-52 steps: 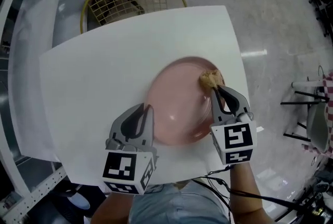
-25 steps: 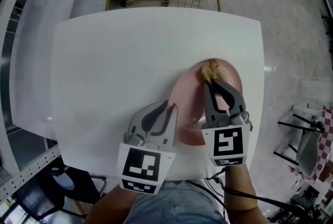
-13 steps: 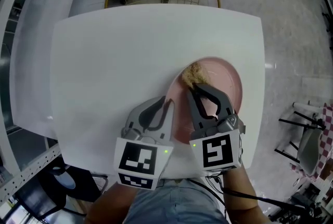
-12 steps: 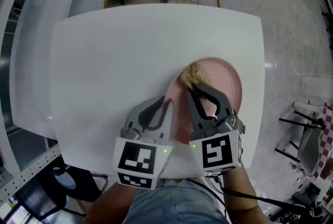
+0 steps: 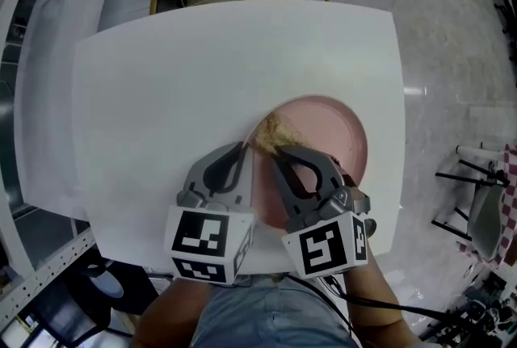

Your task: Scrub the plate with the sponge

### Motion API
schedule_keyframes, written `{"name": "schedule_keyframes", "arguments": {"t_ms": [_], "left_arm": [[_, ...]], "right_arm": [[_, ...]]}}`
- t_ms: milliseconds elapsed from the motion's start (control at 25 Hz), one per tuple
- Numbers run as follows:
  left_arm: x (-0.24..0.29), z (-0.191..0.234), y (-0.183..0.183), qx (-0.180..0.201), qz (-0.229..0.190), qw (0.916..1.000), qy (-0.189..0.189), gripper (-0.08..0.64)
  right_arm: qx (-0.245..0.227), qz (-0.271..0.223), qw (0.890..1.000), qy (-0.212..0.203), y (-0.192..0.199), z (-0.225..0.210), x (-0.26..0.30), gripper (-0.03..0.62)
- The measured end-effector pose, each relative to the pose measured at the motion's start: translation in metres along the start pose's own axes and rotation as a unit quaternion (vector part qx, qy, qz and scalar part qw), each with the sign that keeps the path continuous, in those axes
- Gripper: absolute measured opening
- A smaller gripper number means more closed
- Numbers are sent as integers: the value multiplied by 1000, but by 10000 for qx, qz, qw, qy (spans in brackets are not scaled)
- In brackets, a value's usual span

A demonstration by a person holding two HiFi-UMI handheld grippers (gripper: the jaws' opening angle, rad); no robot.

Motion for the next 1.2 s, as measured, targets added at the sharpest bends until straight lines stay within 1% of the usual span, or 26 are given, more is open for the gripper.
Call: {"name": "schedule_keyframes", "arguments": {"t_ms": [160,480,800,1000,1200], "left_arm": [[0,-3,2,-37,-11,10000,12,23],[-4,-8,2,36,-13,10000,-58,23],[-10,-13,3,113,-55,9999,-96,23],[-14,-15,3,174,-80,9998,-88,23],[-16,-16,3,224,-94,9996,-112,23]], "right_arm": [[-12,-43,9998,-186,3,11,-7,34],[-35,-81,9984,-554,12,28,-23,34],[-2,-137,9943,-1061,15,60,-37,34],[129,-6,9920,-1255,24,72,-49,34],[297,255,9915,-1241,39,76,-64,34]]}}
Point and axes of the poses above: the fingertips, and each gripper's own axes: x forward along the fingers, z to its left, y out of its underside, the point moved 8 cm from there along -x, backward along the fingers, and after that the axes turned 6 degrees about -z, right-handed, at the moved point
